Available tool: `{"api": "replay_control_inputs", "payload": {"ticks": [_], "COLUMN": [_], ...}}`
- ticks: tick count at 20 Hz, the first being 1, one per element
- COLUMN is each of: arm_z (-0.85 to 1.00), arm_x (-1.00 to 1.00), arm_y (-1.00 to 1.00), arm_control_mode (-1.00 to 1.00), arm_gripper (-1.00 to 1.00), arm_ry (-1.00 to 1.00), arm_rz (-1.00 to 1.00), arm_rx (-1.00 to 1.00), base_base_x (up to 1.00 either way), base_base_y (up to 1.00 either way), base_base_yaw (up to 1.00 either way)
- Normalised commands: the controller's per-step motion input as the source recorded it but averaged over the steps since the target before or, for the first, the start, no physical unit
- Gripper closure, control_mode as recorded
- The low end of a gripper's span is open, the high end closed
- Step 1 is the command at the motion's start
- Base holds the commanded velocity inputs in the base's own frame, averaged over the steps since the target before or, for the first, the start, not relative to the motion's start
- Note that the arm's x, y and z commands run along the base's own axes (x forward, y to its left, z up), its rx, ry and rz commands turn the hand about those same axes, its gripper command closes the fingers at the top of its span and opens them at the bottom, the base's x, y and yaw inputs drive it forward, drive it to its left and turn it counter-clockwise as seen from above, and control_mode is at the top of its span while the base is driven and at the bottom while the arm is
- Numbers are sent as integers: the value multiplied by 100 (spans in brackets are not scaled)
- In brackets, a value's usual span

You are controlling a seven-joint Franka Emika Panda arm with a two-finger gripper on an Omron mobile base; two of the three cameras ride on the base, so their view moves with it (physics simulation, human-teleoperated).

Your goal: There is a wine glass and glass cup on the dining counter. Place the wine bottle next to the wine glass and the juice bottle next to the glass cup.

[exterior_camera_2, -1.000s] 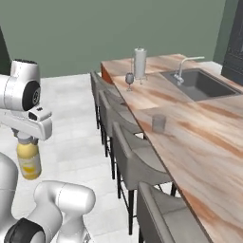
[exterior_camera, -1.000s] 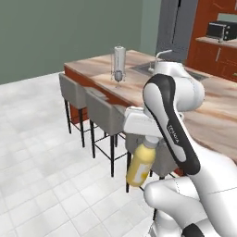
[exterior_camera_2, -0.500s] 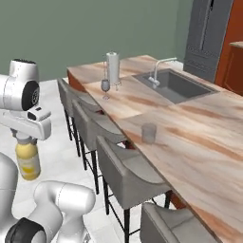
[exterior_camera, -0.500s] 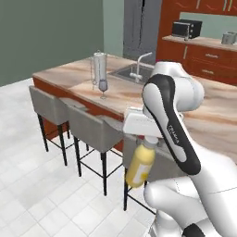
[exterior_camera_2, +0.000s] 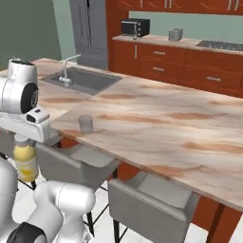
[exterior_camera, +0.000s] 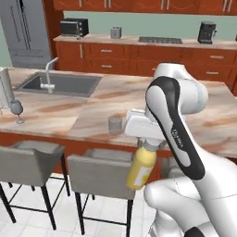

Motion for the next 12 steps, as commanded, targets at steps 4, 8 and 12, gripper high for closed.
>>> {"api": "replay_control_inputs", "payload": {"ticks": [4, 8, 12], "arm_z": [0, 0, 0], "arm_x": [0, 0, 0], "arm_y": [0, 0, 0], "arm_control_mode": [100, 100, 100], "arm_gripper": [100, 100, 100], "arm_ry": [0, 0, 0], "arm_rz": [0, 0, 0], "arm_rx": [0, 0, 0], "base_base_x": [41, 55, 53], "base_base_y": [34, 48, 58], "base_base_yaw": [-65, -37, -25]}}
